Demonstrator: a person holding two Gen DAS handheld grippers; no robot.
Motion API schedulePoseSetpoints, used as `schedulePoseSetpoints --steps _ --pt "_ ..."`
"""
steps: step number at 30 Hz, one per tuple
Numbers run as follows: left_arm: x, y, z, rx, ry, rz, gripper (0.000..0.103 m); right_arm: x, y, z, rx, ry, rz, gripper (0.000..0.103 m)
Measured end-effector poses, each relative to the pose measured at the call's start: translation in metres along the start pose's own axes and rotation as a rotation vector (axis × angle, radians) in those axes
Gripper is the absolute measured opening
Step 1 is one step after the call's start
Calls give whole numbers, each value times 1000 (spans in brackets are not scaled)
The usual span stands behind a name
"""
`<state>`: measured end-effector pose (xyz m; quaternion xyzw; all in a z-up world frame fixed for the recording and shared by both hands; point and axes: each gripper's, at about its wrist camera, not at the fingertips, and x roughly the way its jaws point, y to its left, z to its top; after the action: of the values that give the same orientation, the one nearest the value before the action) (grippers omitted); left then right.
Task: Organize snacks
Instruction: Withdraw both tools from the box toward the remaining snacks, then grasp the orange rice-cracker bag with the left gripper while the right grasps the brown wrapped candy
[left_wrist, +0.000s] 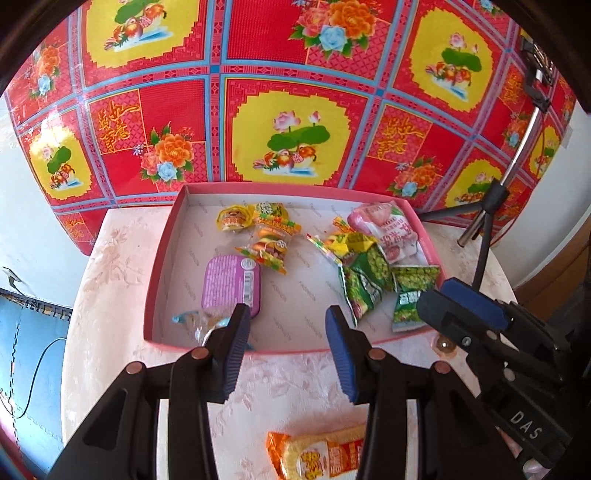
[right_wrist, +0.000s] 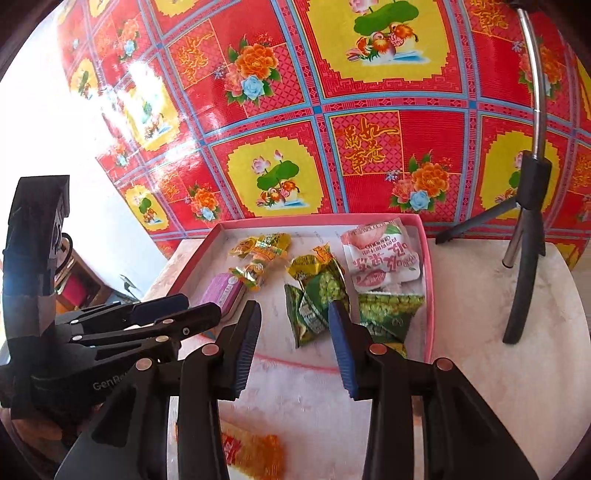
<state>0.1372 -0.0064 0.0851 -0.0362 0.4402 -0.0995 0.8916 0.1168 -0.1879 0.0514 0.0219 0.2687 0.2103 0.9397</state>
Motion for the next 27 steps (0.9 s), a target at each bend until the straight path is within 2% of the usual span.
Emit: schedulePoseSetpoints --steps 16,27 --pt "-23 -7 -32 28 30 -32 44 -29 -7 -37 2 39 -16 40" --pt "-14 -3 -48 23 68 -17 44 -31 -6 -70 0 120 4 40"
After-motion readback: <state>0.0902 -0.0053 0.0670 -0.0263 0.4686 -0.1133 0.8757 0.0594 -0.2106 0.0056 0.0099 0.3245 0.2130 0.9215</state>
